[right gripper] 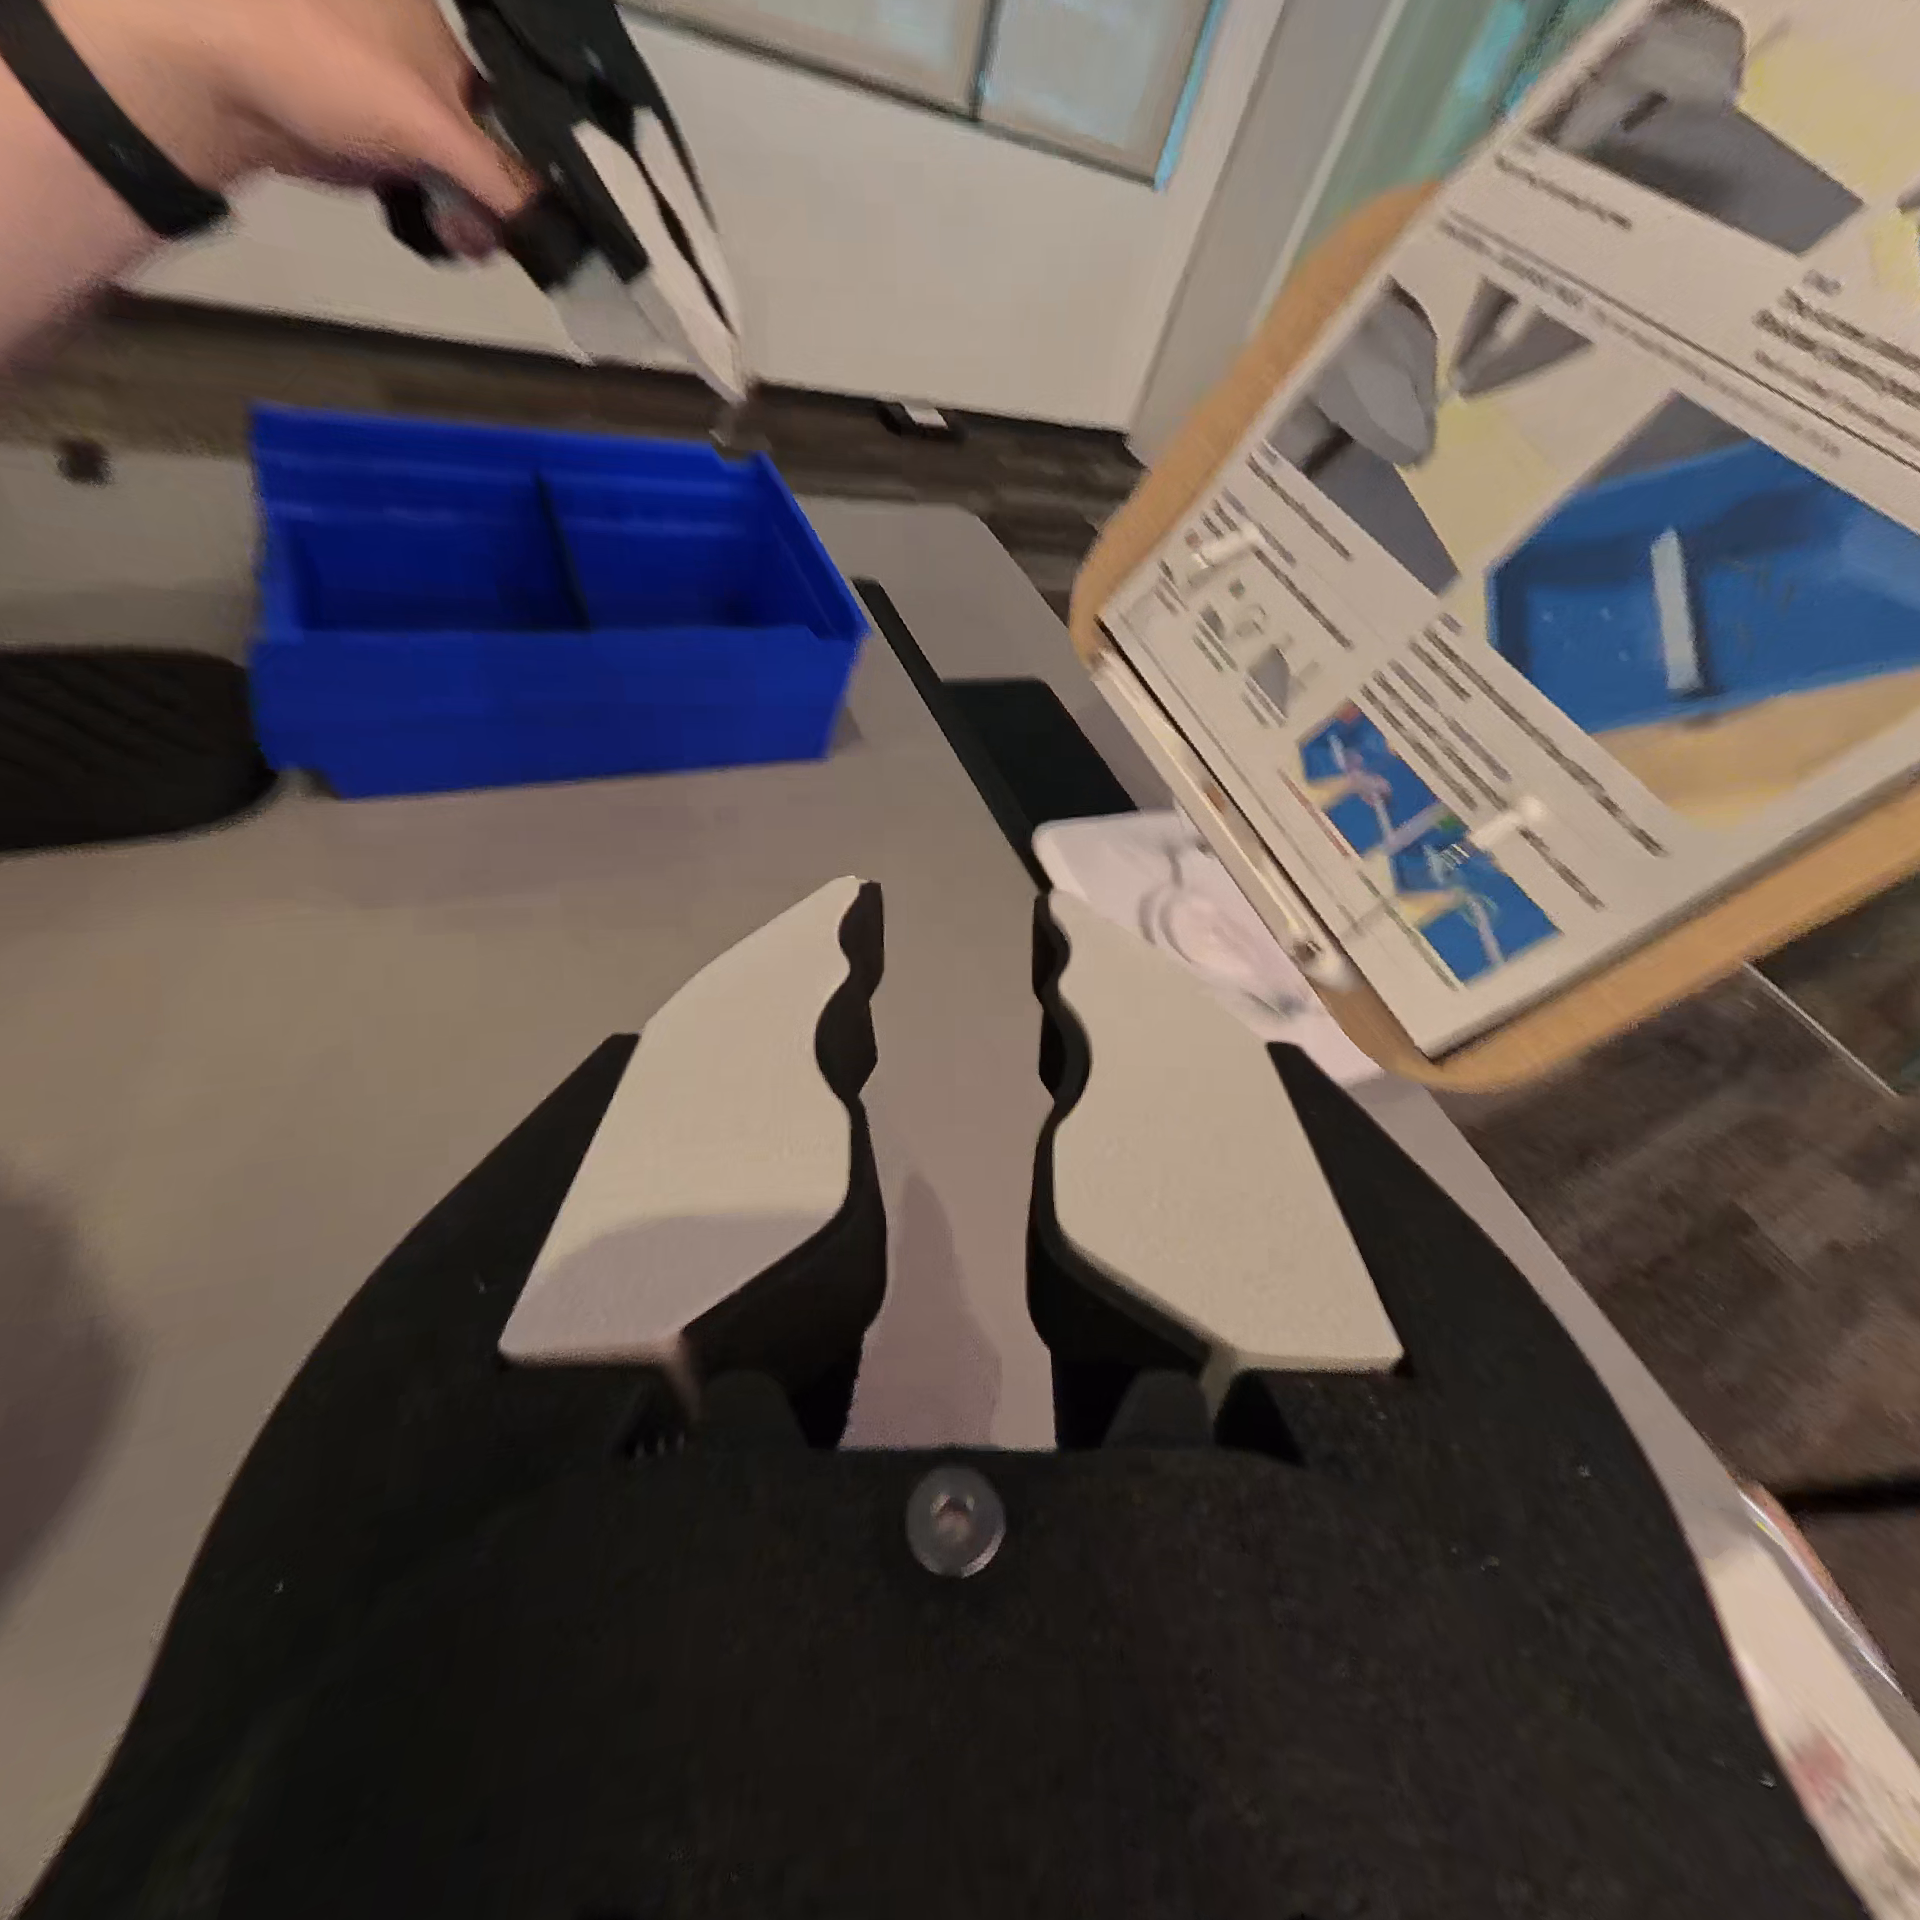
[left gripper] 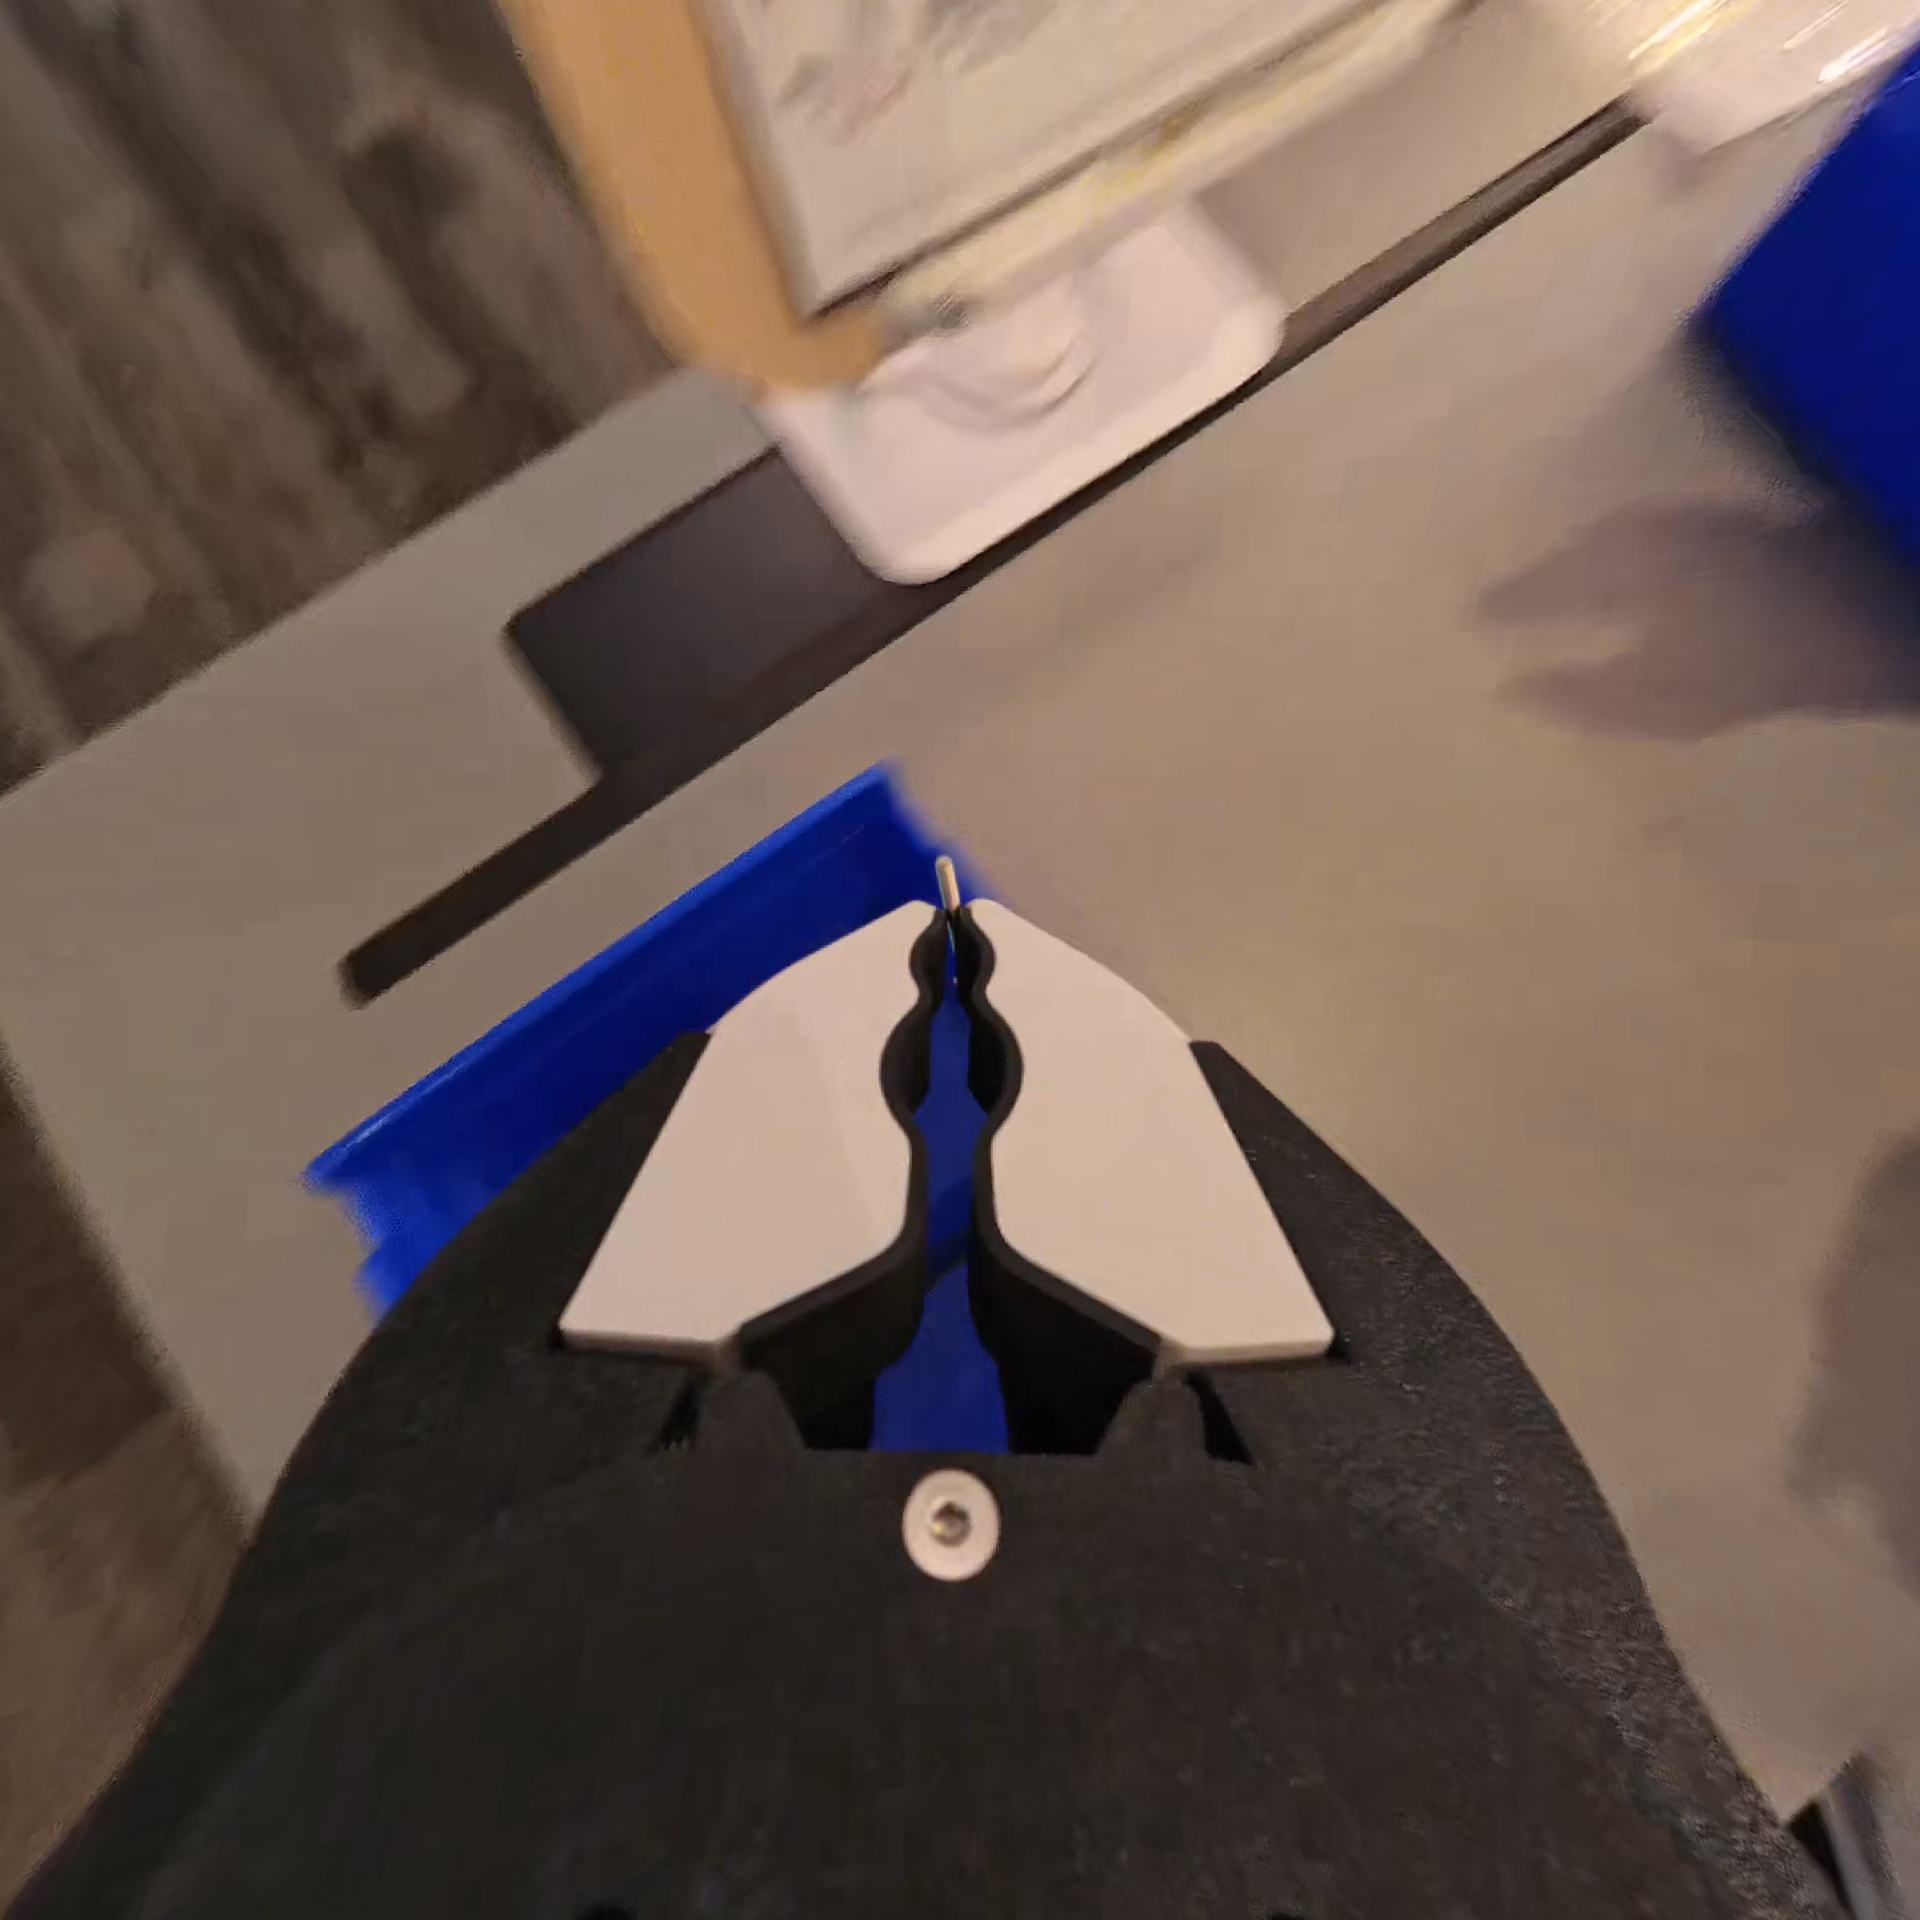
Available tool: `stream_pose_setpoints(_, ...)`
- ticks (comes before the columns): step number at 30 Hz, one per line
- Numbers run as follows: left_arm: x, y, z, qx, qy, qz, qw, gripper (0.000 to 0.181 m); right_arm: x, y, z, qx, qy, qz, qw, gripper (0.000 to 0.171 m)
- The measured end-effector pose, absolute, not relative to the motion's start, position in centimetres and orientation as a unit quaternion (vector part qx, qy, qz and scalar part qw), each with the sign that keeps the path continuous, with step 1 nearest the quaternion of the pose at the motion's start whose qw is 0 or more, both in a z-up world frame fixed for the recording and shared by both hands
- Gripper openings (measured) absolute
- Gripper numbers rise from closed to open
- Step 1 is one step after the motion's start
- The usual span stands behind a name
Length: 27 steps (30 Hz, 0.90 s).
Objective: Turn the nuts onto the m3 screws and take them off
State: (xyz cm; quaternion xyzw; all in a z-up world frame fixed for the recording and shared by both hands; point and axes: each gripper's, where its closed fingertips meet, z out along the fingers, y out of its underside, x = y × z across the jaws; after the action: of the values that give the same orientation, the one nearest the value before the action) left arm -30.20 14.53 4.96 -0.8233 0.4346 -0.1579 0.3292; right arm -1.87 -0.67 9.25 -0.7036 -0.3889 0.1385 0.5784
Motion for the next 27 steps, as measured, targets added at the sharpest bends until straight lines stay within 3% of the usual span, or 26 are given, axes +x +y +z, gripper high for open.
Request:
stream_pose_setpoints(9,-17.5,1.6,8.5,-0.68,0.503,-0.338,0.412,0.0,-11.7,-3.4,8.2,-0.65,-0.441,0.32,0.53,0.033)
stream_pose_setpoints(20,-14.3,0.1,1.1,-0.714,0.509,-0.346,0.334,0.0,-6.3,2.2,-2.6,-0.85,-0.325,0.215,0.354,0.022)
stream_pose_setpoints(27,-14.9,0.1,-0.4,-0.723,0.523,-0.317,0.32,0.0,0.6,3.3,0.9,-0.866,-0.244,0.076,0.43,0.028)
